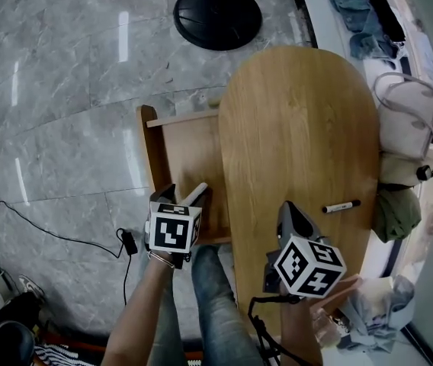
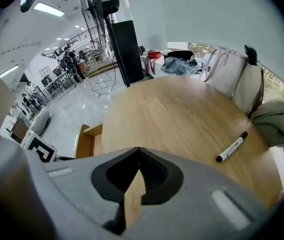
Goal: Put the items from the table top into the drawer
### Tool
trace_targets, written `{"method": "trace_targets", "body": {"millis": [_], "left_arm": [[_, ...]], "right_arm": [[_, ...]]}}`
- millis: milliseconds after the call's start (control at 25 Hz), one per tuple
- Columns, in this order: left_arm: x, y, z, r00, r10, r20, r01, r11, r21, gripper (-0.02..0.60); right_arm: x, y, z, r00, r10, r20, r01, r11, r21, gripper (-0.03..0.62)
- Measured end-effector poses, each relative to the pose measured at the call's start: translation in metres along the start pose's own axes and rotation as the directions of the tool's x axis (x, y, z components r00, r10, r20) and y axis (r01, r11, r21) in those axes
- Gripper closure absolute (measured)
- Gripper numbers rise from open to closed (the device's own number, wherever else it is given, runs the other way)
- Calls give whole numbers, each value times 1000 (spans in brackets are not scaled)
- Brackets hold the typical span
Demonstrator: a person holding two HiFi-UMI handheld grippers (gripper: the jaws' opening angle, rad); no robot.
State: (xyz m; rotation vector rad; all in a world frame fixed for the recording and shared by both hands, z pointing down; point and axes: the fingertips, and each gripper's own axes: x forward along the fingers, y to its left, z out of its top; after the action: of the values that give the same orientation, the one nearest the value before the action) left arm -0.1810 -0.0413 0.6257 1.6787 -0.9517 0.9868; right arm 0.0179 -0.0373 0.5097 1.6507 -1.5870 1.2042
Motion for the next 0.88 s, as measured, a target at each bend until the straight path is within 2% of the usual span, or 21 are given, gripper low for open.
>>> {"method": "trace_targets", "body": {"millis": [160,360,560,880], "left_arm": [[-10,0,0,1000,-2,-8,2,999,38,296],[-20,-6,14,999,-34,15,34,999,36,296],[-26,-6,29,999,-34,33,32,998,46,296],[-38,-15,39,999,-41,22,38,992,119,296]], "right_arm": [[0,4,-3,1000,3,4,-3,999,32,589],[-4,1,0,1000,-7,22,6,998,70,589],[-8,-3,-2,999,-19,31,16,995,97,589],[-21,-9,-5,997,-50,52,41,987,156,589]]}}
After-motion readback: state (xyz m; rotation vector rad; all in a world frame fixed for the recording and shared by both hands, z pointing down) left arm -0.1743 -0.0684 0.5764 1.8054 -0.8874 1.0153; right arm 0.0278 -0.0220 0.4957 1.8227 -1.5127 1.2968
